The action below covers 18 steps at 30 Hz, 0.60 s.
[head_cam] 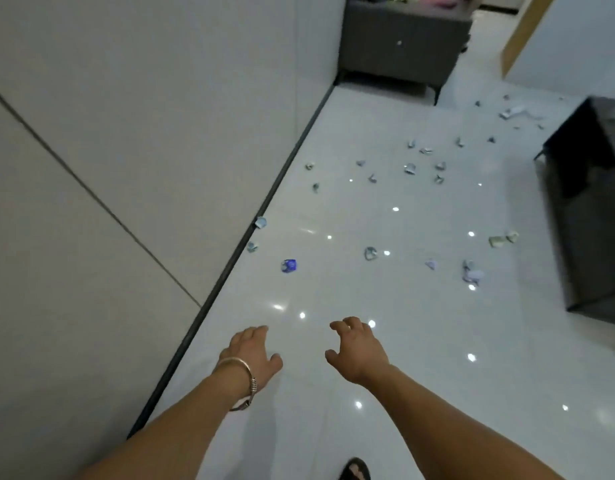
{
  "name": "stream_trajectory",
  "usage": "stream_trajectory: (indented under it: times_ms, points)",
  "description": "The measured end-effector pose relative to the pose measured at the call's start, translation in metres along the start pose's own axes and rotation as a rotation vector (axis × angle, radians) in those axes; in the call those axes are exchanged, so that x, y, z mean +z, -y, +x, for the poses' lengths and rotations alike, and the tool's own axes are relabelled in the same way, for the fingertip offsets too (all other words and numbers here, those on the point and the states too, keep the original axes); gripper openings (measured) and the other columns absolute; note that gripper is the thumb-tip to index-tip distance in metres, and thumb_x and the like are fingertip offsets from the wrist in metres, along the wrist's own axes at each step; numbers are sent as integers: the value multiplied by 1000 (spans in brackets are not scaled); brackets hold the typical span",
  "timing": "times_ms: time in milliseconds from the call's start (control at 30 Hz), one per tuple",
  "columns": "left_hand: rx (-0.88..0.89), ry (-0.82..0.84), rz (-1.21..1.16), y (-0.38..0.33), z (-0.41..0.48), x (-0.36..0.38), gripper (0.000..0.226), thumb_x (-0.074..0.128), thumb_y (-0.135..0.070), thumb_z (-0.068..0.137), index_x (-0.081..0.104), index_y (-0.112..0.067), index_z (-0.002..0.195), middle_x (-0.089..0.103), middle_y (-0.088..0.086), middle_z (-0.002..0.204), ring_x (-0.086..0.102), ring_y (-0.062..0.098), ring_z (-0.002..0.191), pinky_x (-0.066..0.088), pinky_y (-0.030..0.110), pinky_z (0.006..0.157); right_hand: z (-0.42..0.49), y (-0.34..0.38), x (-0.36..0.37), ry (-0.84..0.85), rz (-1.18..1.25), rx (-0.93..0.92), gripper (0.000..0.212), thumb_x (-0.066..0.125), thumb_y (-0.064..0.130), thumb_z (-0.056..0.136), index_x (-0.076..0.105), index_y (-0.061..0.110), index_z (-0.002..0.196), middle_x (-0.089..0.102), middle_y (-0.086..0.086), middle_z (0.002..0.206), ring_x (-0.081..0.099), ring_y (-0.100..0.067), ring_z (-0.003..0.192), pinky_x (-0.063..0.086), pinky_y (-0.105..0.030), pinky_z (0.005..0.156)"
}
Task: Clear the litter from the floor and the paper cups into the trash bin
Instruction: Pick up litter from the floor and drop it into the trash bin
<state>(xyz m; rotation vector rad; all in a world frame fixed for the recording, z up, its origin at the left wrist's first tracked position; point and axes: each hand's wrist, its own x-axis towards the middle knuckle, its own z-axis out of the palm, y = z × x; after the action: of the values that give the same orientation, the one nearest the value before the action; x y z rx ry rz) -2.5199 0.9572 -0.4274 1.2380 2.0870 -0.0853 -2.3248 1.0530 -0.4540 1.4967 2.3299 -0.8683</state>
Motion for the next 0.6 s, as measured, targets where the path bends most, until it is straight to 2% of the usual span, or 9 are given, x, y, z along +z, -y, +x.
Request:
stream_trajectory:
  times_ms: [100,267,433,600]
  points:
    - [136,38,106,-104,15,2,72,44,-48,92,15,-19,151,18,2,156,16,21,143,19,36,116,-28,-83,-41,-56,84,148,62,54,39,90,34,25,147,30,-1,150,31,-23,136,39,-37,103]
    - [312,79,210,-227,29,14,71,44,-48,92,16,-20,150,21,1,155,17,21,142,21,36,115,-58,-178,-92,-124,135,314,62,53,40,91,33,25,148,29,-2,151,29,-24,136,37,-39,104]
    - [456,149,322,-322,44,21,72,44,-49,91,14,-21,150,20,1,155,17,20,142,24,38,114,-79,-247,-130,-195,203,452,61,54,40,91,33,25,147,28,-1,150,30,-23,135,39,-38,104]
    - [576,146,405,-409,73,8,72,46,-48,89,18,-20,149,26,1,152,24,22,139,31,40,110,-92,-305,-170,-252,243,598,62,54,40,91,33,25,147,27,-1,151,30,-22,135,41,-38,102]
